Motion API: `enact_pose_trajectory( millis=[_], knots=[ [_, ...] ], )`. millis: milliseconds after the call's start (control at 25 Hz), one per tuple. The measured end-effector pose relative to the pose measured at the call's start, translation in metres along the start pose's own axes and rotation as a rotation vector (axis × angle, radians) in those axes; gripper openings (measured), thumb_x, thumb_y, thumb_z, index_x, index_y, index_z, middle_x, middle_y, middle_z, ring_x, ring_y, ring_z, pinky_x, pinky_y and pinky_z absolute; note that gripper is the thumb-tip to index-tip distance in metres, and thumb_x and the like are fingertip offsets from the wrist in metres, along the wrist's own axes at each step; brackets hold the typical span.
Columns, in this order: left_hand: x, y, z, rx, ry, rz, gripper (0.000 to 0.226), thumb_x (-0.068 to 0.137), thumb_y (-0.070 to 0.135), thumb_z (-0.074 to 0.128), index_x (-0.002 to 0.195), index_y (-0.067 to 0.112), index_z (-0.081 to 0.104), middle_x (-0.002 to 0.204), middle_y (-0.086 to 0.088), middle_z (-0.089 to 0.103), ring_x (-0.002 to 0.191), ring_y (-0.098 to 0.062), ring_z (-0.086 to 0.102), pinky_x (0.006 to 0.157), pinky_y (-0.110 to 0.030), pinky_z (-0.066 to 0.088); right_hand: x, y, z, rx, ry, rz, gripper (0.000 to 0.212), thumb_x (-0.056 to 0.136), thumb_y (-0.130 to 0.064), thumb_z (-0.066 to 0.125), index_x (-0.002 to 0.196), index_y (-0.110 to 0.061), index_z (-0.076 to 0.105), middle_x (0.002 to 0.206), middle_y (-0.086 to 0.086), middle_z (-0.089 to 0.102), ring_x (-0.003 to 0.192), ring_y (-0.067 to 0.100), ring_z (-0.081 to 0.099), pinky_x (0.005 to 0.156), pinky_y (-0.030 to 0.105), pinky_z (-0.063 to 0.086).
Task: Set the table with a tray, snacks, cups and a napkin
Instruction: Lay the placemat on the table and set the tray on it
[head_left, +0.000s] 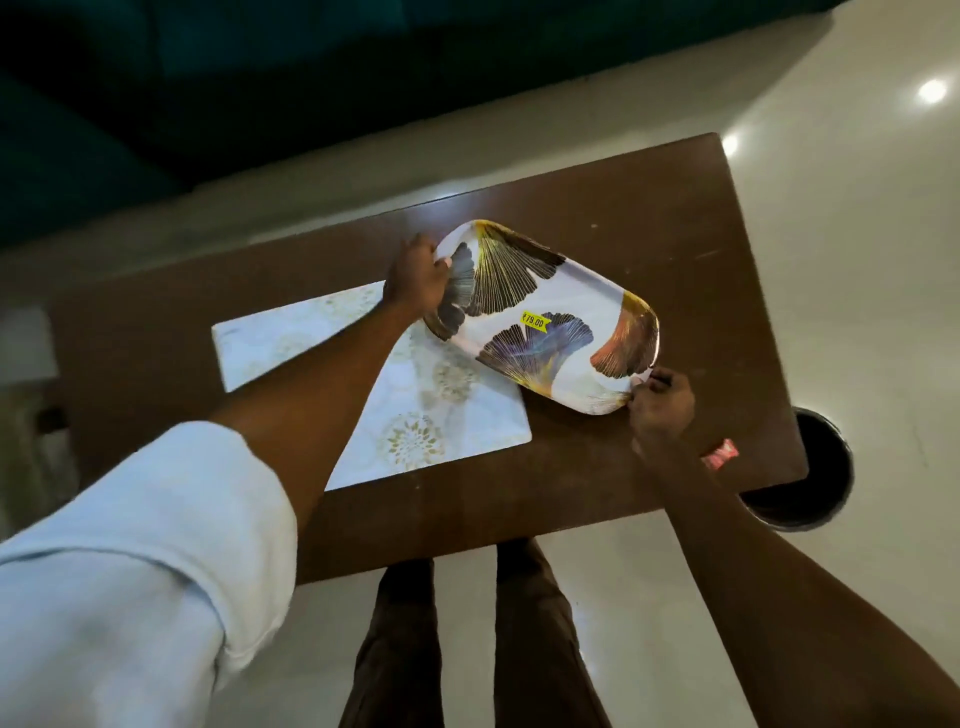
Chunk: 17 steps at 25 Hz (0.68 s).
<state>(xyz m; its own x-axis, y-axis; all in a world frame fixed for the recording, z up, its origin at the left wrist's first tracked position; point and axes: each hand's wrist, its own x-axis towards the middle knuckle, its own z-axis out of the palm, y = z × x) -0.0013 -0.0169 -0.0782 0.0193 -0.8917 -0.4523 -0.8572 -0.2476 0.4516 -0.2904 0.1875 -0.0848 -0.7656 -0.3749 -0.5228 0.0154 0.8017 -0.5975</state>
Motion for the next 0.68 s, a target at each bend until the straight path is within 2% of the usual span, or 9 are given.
enact_pose_trajectory(
  millis=[120,280,560,680],
  knots=[
    [-0.039,-0.082,-0.034,-0.101,0.066,-0.156,0.029,0.1,0.023,0.057,0.121,0.003,0.062,0.126,-0.02,0.065,0.117,-0.038,0.063,0.094,-0.041,0.051,-0.033,-0.017,0.041,-0.151,-0.084,-0.176,0.032,0.086,-0.007,0.075,0.119,-0.005,0.072,0.115,0.016,0.075,0.109,0.033,0.069,0.093,0.032,0.051],
    [-0.095,-0.172,-0.062,-0.164,0.146,-0.345,0.034,0.1,0.024,0.058,0.127,0.003,0.058,0.133,-0.019,0.059,0.122,-0.038,0.061,0.101,-0.046,0.052,-0.079,-0.029,0.095,-0.263,-0.212,-0.289,0.032,0.088,-0.009,0.073,0.12,-0.005,0.072,0.117,0.015,0.075,0.11,0.033,0.069,0.093,0.034,0.051],
    [-0.152,-0.252,-0.054,-0.28,0.206,-0.546,0.037,0.1,0.024,0.063,0.125,-0.003,0.06,0.127,-0.022,0.064,0.118,-0.037,0.064,0.098,-0.044,0.052,-0.127,-0.024,0.138,-0.279,-0.359,-0.414,0.031,0.09,-0.004,0.069,0.121,-0.007,0.071,0.113,0.014,0.074,0.104,0.029,0.07,0.085,0.025,0.049],
    [-0.159,-0.267,-0.05,-0.31,0.203,-0.573,0.038,0.099,0.025,0.065,0.121,-0.005,0.062,0.124,-0.023,0.066,0.114,-0.037,0.066,0.095,-0.046,0.053,-0.135,-0.021,0.146,-0.295,-0.38,-0.389,0.032,0.091,-0.004,0.068,0.123,-0.007,0.07,0.117,0.013,0.073,0.107,0.029,0.069,0.089,0.03,0.053]
  ],
)
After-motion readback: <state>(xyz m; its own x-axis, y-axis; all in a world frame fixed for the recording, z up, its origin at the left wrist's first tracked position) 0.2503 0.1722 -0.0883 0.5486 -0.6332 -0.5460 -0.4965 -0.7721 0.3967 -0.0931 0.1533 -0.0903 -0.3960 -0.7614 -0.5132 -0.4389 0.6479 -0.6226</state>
